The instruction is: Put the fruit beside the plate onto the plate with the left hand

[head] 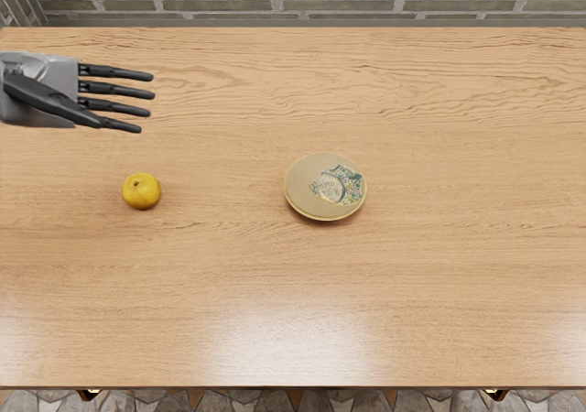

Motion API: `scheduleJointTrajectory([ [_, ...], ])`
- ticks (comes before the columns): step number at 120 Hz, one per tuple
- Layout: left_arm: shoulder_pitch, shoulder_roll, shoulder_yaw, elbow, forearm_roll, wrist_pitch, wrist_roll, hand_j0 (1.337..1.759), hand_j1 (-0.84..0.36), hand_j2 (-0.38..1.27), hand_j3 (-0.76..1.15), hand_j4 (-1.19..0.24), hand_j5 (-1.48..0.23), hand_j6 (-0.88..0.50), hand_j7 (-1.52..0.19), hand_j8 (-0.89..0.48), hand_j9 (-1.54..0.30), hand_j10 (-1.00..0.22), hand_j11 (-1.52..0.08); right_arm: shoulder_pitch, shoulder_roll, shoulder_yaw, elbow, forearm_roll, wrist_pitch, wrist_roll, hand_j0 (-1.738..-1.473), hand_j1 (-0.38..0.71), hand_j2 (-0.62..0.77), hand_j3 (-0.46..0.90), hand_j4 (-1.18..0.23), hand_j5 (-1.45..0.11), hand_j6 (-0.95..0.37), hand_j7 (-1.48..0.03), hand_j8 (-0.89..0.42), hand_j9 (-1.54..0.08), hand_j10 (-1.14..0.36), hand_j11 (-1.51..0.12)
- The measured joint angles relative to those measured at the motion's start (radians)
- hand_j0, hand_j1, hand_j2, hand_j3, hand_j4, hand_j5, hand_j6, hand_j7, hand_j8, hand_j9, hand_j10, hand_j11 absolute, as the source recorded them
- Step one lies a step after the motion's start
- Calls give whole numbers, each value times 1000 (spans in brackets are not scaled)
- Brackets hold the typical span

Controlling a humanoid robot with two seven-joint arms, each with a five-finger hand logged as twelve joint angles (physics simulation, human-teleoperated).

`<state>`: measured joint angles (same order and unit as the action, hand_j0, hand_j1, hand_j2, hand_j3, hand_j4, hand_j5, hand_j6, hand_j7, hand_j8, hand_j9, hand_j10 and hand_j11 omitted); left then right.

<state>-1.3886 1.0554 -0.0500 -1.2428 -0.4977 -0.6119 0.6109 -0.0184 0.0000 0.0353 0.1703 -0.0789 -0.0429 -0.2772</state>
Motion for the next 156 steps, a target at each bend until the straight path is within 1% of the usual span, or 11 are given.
scheduleJointTrajectory([
  [35,-10,-3,3,-1,7,0,0,1658,53,47,0,-241,-319,-241,-319,-241,-319,-242,-319,0,0,0,0,-2,1,2,-1658,-314,-6,0,-30,-38,-30,-38,-30,-38,-30,-38],
  [61,-17,0,-20,-1,123,0,0,1658,54,47,0,-241,-318,-241,-318,-241,-318,-242,-319,0,0,1,0,-1,1,3,-1658,-314,-6,0,-30,-38,-30,-38,-30,-38,-29,-38],
  [69,-20,-15,-53,-3,197,0,0,1658,53,47,0,-243,-320,-242,-320,-242,-320,-243,-320,0,0,1,0,-1,1,2,-1658,-314,-6,0,-30,-38,-30,-38,-30,-38,-29,-38],
  [76,-60,-18,-73,-16,263,0,0,1658,51,48,0,-244,-322,-244,-322,-244,-322,-245,-322,0,0,1,0,-1,1,2,-1658,-314,-6,0,-30,-38,-30,-38,-30,-38,-30,-38],
  [82,-92,-35,-83,-52,347,0,0,1658,49,48,0,-246,-323,-246,-324,-246,-324,-247,-324,0,0,1,1,-1,1,2,-1658,-314,-6,0,-30,-38,-30,-38,-30,-38,-29,-38],
  [91,-101,-98,-90,-101,471,0,0,1658,48,49,0,-249,-326,-248,-326,-248,-326,-249,-326,0,0,1,1,-1,1,1,-1658,-314,-6,0,-30,-38,-30,-38,-30,-38,-29,-38],
  [98,-100,-152,-91,-122,561,0,0,1658,46,50,0,-251,-328,-251,-328,-251,-328,-251,-328,0,0,2,1,-1,1,1,-1658,-314,-6,0,-30,-38,-30,-38,-30,-38,-29,-38],
  [104,-99,-177,-90,-133,633,0,0,1658,45,50,0,-253,-330,-253,-330,-253,-330,-253,-330,0,0,2,1,-1,1,1,-1658,-314,-6,0,-30,-38,-30,-38,-30,-38,-29,-38],
  [119,-99,-215,-59,-159,810,1,0,1658,31,53,0,-265,-344,-265,-344,-265,-344,-265,-344,0,0,2,1,-1,1,1,-1658,-314,-6,0,-30,-38,-30,-38,-30,-38,-30,-38],
  [133,-99,-228,-12,-202,969,54,0,1658,24,54,0,-272,-353,-273,-353,-272,-353,-272,-353,0,0,2,1,-1,1,1,-1658,-314,-6,0,-30,-38,-30,-38,-30,-38,-30,-38],
  [156,-90,-235,36,-236,1126,159,0,1658,13,57,0,-283,-365,-283,-365,-283,-365,-282,-365,0,0,2,1,-1,1,1,-1658,-314,-6,0,-30,-38,-30,-38,-30,-38,-29,-38],
])
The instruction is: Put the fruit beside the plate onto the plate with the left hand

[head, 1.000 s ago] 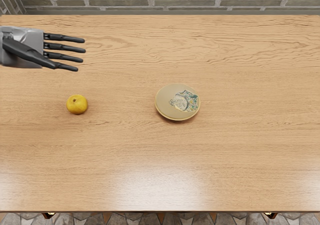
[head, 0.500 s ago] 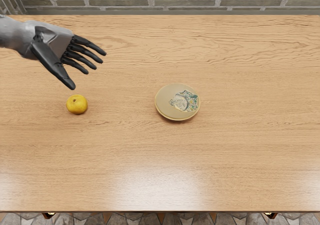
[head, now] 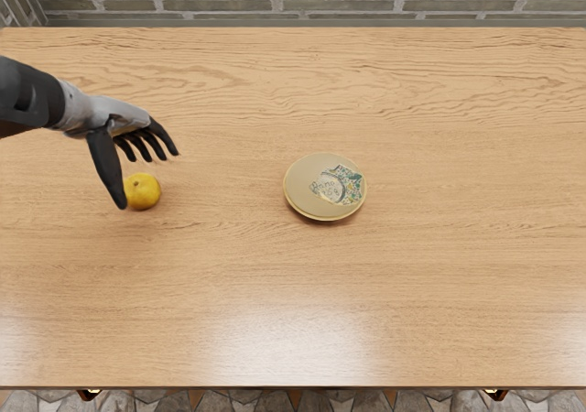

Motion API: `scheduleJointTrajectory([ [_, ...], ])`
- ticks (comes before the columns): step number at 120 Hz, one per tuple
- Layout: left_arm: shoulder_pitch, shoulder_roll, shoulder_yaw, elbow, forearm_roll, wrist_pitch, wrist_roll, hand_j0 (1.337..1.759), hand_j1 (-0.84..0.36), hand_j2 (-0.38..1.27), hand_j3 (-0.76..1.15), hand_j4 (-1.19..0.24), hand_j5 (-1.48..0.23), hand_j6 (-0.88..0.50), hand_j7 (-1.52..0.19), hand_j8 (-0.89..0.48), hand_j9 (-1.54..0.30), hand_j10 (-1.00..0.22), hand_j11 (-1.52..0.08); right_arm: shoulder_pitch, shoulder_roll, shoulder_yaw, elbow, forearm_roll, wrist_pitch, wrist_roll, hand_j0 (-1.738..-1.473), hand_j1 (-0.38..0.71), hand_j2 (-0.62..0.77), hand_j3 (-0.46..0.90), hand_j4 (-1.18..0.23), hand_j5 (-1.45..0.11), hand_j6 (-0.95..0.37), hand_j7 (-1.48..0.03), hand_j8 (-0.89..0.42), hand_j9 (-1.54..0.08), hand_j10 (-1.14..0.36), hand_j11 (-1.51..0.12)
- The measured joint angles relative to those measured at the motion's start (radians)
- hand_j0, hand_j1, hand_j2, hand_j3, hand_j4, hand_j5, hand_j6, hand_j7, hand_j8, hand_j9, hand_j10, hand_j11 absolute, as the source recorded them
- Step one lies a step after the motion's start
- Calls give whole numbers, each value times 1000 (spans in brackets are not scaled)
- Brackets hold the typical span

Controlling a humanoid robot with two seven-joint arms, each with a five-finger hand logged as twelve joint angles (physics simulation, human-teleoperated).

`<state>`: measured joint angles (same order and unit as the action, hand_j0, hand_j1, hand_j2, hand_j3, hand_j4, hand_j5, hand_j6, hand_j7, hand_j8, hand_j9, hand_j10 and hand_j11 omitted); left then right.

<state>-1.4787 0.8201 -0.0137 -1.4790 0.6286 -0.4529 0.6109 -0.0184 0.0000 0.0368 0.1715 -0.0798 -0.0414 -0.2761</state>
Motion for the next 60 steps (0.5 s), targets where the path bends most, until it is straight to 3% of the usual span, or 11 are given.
scheduleJointTrajectory([
  [45,12,1,59,-18,114,83,0,1658,45,53,0,-258,-332,-259,-331,-259,-331,-258,-331,0,0,0,0,0,0,0,-1658,-314,-6,0,-30,-38,-30,-38,-30,-38,-29,-38],
  [60,35,-50,101,-23,195,183,0,1658,51,52,0,-254,-326,-254,-325,-254,-325,-253,-325,0,0,0,-1,0,0,0,-1658,-314,-6,0,-30,-38,-30,-38,-30,-38,-29,-38],
])
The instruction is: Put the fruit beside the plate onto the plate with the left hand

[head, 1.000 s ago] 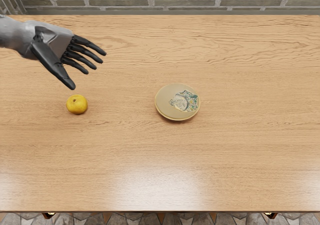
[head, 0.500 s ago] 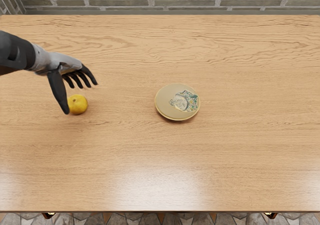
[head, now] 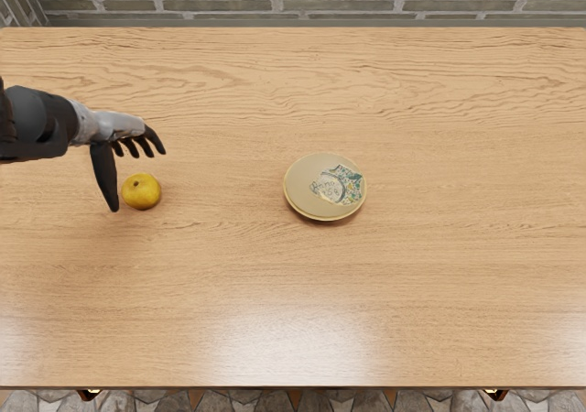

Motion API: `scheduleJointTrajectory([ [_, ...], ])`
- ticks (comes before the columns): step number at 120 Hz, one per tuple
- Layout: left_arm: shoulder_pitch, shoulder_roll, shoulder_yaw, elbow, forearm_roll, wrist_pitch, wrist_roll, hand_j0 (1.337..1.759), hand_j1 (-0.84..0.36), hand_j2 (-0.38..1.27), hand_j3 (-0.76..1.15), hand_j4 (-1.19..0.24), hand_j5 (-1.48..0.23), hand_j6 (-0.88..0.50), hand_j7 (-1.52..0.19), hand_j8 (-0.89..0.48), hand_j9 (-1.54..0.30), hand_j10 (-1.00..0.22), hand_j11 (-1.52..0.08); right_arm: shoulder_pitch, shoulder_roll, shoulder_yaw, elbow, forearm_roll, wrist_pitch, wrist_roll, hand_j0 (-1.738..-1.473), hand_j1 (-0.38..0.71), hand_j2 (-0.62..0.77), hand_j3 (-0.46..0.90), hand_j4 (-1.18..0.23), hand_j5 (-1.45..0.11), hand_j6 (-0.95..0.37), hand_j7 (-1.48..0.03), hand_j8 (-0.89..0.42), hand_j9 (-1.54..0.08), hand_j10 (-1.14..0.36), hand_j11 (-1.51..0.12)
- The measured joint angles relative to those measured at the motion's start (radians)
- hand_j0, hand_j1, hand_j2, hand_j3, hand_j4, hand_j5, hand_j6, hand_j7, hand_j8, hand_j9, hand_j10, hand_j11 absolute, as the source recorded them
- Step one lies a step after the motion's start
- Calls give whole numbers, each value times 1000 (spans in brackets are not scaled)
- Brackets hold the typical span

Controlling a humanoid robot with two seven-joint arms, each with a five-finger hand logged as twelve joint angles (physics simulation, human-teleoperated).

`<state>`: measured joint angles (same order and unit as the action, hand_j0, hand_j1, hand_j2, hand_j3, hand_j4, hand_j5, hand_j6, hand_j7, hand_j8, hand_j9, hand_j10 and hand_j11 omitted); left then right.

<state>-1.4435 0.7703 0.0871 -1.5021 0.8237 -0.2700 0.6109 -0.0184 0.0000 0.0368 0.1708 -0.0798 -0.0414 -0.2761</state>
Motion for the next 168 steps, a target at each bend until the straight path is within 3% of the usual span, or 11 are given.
scheduleJointTrajectory([
  [27,15,-60,109,0,120,206,0,1658,55,52,0,-251,-321,-252,-321,-251,-321,-250,-321,0,0,0,0,0,0,0,-1658,-314,-6,0,-30,-38,-30,-38,-30,-38,-29,-38],
  [69,49,-106,143,13,151,322,0,1658,57,52,0,-249,-319,-250,-319,-250,-319,-249,-319,0,0,0,-1,0,0,1,-1658,-314,-6,0,-30,-38,-30,-38,-30,-38,-29,-38],
  [123,104,-124,146,43,206,367,0,1658,58,52,0,-249,-319,-250,-319,-250,-318,-248,-318,0,0,0,-1,0,0,2,-1658,-314,-6,0,-30,-38,-30,-38,-29,-38,-29,-38],
  [134,133,-187,147,59,209,369,0,1658,47,54,0,-257,-330,-258,-329,-258,-329,-256,-329,0,0,0,-1,0,0,2,-1658,-314,-6,0,-30,-38,-30,-38,-30,-38,-29,-38],
  [168,138,-196,155,97,234,376,0,1658,13,59,0,-285,-367,-286,-367,-286,-367,-285,-367,0,0,0,-1,0,0,2,-1658,-314,-6,0,-30,-38,-30,-38,-30,-38,-29,-38],
])
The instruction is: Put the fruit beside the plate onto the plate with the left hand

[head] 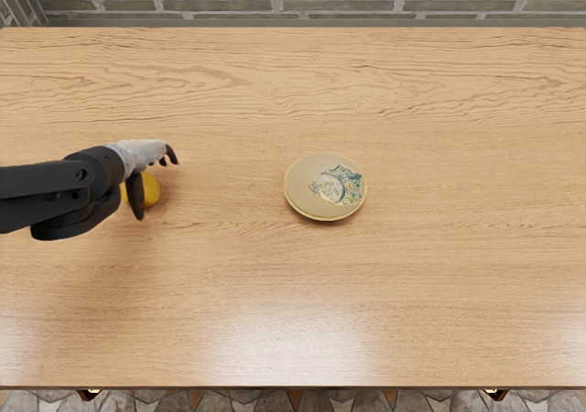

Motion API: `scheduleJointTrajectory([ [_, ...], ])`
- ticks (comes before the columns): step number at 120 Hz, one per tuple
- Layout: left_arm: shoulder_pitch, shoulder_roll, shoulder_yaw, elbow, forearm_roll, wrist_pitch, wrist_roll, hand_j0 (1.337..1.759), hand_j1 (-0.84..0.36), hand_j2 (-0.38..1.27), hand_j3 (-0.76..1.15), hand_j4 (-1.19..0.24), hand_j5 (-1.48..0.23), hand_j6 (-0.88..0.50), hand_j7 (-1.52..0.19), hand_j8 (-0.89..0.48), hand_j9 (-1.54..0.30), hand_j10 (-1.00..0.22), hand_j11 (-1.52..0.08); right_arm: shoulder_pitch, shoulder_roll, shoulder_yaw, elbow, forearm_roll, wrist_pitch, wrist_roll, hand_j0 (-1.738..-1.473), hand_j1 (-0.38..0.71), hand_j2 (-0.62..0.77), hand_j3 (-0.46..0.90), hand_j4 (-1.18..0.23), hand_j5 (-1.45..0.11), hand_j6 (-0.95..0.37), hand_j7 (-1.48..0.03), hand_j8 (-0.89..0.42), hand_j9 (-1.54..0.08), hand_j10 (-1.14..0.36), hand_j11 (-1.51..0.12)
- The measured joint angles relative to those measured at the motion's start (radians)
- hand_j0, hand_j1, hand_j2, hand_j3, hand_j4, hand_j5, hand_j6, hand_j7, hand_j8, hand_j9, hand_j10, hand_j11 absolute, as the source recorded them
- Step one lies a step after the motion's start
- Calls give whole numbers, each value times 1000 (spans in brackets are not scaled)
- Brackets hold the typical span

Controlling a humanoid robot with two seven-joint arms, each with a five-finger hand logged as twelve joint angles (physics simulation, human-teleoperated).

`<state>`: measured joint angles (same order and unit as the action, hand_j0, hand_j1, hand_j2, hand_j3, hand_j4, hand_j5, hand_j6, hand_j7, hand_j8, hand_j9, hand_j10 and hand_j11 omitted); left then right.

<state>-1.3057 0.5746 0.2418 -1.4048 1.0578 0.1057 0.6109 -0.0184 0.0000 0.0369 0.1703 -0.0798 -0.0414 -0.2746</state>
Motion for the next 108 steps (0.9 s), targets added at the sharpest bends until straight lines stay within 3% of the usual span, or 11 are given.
scheduleJointTrajectory([
  [108,24,-33,36,53,46,56,0,1658,-50,82,0,-342,-442,-343,-442,-343,-442,-342,-442,0,0,0,0,0,0,1,-1658,-314,-6,0,-30,-38,-30,-38,-29,-38,-29,-38],
])
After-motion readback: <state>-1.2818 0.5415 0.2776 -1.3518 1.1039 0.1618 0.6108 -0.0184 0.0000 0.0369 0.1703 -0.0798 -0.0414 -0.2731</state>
